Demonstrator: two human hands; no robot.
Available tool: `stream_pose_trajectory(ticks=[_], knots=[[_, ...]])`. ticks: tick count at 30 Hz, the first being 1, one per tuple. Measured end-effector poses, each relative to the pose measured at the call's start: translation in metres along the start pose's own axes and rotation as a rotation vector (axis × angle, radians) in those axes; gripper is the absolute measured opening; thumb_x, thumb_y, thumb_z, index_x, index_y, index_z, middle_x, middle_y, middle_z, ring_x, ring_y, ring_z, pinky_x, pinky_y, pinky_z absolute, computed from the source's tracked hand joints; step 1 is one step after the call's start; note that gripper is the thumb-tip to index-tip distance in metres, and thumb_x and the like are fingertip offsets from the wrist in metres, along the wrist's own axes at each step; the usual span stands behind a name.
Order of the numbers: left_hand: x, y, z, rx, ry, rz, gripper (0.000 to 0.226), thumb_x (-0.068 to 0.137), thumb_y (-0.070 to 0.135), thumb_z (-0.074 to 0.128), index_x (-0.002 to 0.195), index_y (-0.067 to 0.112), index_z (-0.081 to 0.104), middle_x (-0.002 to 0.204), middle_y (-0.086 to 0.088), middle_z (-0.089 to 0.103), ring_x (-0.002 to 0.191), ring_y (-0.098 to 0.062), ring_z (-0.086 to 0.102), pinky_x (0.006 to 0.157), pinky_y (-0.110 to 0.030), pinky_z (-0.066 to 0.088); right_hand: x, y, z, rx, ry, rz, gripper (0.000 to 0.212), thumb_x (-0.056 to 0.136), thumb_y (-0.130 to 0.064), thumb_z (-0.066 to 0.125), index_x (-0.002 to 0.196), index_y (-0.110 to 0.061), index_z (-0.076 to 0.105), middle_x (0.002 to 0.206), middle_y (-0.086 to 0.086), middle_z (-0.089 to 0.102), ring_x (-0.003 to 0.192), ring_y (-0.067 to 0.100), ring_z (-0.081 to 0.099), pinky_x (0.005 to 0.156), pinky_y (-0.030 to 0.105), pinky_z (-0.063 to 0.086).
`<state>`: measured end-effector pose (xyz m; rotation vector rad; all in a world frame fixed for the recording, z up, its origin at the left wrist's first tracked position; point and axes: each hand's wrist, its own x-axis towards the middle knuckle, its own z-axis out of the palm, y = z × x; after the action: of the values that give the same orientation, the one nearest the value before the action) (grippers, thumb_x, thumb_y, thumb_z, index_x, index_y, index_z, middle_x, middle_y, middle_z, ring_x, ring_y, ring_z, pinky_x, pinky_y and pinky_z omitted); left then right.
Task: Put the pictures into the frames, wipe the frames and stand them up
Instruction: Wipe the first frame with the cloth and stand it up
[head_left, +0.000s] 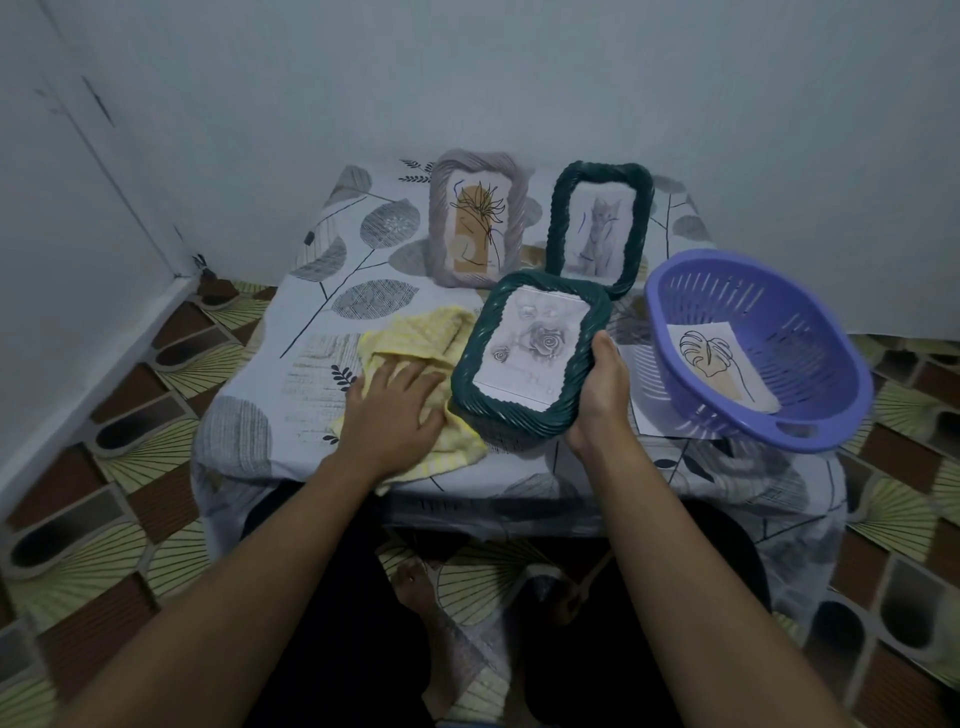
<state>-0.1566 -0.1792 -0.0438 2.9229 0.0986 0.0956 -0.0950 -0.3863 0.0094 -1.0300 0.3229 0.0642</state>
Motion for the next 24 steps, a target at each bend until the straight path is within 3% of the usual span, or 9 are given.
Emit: stream_pose_trajectory(ticks=[4,6,11,14,19,22,24], knots=[[0.008,-0.012,-0.001,-0.029,0.161,-0.088,0.040,0.089,0.031,0.039,0.122,0.028,0.060,0.126,0.006,0.060,0.122,-0.024,0.047,0.094,-0.048,0.038,-0.001,0.007,0.000,-0.017,0.024,0.035,0.039,0.106,-0.031,0.039,0.129,-0.008,0.062,0.122,0.016,0.069,0.112,0.035,0.066,0.099,0.057,0.051],[0.011,-0.020,-0.003,-0.055,0.214,-0.164,0.029,0.090,0.019,0.049,0.116,0.024,0.062,0.121,0.003,0.062,0.119,-0.026,0.048,0.092,-0.048,0.037,-0.002,0.011,0.002,-0.027,0.025,0.056,0.040,0.106,-0.032,0.040,0.127,-0.008,0.063,0.119,0.016,0.070,0.110,0.035,0.067,0.098,0.057,0.052],[0.012,-0.046,-0.014,-0.129,0.306,-0.311,0.026,0.086,0.009,0.054,0.109,0.013,0.064,0.120,-0.009,0.058,0.113,-0.034,0.050,0.090,-0.051,0.039,-0.005,0.019,0.011,-0.033,0.012,0.099,0.040,0.105,-0.034,0.041,0.127,-0.009,0.064,0.119,0.016,0.070,0.110,0.035,0.067,0.098,0.056,0.052],[0.011,-0.060,-0.018,-0.120,0.323,-0.388,0.027,0.085,0.013,0.057,0.109,0.009,0.067,0.122,-0.017,0.053,0.113,-0.039,0.047,0.092,-0.053,0.039,-0.007,0.019,0.015,-0.036,-0.014,0.129,0.040,0.105,-0.034,0.041,0.122,-0.009,0.066,0.115,0.017,0.072,0.107,0.036,0.068,0.091,0.053,0.056],[0.003,-0.058,-0.025,-0.138,0.372,-0.423,0.041,0.080,0.037,0.043,0.107,0.019,0.067,0.111,-0.009,0.066,0.108,-0.034,0.054,0.099,-0.048,0.033,-0.009,0.016,0.019,-0.043,-0.031,0.161,0.038,0.104,-0.033,0.042,0.119,-0.008,0.066,0.112,0.019,0.072,0.099,0.036,0.070,0.075,0.045,0.061],[-0.001,-0.047,-0.034,-0.274,0.464,-0.433,0.035,0.080,0.033,0.041,0.103,0.014,0.059,0.101,-0.010,0.066,0.102,-0.034,0.056,0.097,-0.047,0.033,-0.011,0.017,0.019,-0.038,-0.040,0.177,0.038,0.103,-0.033,0.043,0.119,-0.007,0.067,0.110,0.019,0.072,0.096,0.035,0.070,0.070,0.042,0.061],[0.000,-0.042,-0.036,-0.263,0.532,-0.372,0.035,0.077,0.027,0.043,0.106,0.013,0.058,0.107,-0.011,0.063,0.108,-0.034,0.051,0.094,-0.049,0.034,-0.013,0.016,0.020,-0.043,-0.053,0.198,0.040,0.102,-0.033,0.044,0.121,-0.006,0.067,0.111,0.019,0.072,0.101,0.038,0.069,0.075,0.046,0.061]])
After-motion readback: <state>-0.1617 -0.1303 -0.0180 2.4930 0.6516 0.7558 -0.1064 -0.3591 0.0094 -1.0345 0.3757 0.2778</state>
